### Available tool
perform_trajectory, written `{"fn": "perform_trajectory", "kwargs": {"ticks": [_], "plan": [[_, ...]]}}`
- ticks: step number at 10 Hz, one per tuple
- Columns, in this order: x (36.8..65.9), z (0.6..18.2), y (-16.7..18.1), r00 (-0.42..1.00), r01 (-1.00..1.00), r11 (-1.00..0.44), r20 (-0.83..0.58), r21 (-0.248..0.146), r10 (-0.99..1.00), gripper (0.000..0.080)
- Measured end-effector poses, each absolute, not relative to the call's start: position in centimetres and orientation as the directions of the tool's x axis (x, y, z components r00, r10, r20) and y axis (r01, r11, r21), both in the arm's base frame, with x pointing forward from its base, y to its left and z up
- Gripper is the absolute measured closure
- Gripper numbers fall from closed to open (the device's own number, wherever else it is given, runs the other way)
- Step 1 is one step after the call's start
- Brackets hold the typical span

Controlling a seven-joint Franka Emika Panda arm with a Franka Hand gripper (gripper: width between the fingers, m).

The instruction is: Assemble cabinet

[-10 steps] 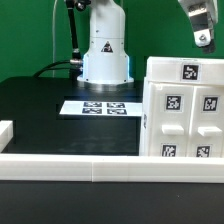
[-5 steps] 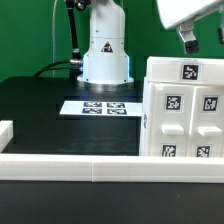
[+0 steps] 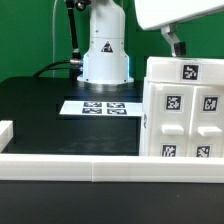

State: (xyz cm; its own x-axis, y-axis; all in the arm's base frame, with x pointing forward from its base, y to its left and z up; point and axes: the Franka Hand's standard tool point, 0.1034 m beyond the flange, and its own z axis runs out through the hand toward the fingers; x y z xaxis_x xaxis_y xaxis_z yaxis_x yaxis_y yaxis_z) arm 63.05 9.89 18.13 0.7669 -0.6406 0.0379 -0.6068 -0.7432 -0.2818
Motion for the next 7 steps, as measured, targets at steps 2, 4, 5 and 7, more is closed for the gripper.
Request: {"fn": "perform_trajectory", "kwargs": {"ticks": [2,4,5,7], "plan": [[62.97,18.08,9.84,0.894,-0.401,-0.89,0.12,-0.217,-0.432,0.0002],[63.03,18.11,9.52,0.974,-0.103,-0.985,0.184,-0.14,-0.128,0.0002],[62.91,18.04,9.52,0.982,-0.008,-0.993,0.189,-0.114,-0.03,0.0002],[62.55,17.74,9.06,0.936,0.309,-0.95,0.191,-0.045,0.296,0.0002]]}}
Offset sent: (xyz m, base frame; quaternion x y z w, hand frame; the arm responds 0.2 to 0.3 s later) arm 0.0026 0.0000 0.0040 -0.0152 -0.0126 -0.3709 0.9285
